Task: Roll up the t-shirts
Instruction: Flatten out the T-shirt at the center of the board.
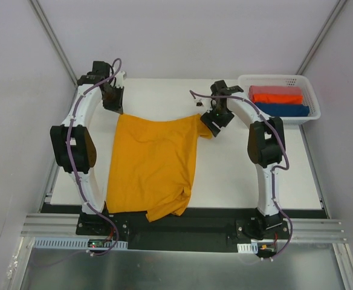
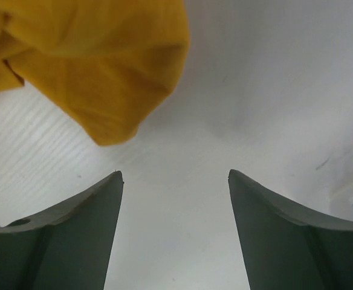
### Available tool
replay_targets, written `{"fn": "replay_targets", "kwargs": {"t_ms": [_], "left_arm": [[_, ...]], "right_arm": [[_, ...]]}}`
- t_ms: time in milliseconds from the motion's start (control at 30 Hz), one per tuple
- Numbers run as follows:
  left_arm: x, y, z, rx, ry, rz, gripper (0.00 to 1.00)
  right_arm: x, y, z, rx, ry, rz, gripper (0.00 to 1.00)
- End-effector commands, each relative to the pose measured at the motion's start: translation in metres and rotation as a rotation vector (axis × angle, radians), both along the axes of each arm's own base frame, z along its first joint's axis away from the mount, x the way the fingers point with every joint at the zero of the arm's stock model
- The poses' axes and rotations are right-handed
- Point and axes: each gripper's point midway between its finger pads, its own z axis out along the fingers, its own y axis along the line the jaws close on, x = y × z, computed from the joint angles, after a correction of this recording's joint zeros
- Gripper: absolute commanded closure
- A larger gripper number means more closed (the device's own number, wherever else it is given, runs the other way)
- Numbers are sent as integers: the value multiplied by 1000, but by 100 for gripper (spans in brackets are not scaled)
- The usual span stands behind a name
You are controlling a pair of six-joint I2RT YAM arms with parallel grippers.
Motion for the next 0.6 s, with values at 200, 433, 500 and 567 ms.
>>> {"fn": "replay_targets", "kwargs": {"t_ms": [200, 433, 500, 567], "left_arm": [[-13, 2, -37, 51, 108, -54, 100], [1, 7, -26, 78, 62, -61, 100], [14, 6, -2, 74, -11, -64, 100], [23, 3, 23, 62, -79, -68, 100]], "right_arm": [[14, 54, -6, 175, 74, 88, 28], [0, 44, -16, 108, 112, 84, 99], [27, 36, 6, 71, -24, 58, 99], [51, 18, 43, 1, -178, 44, 99]]}}
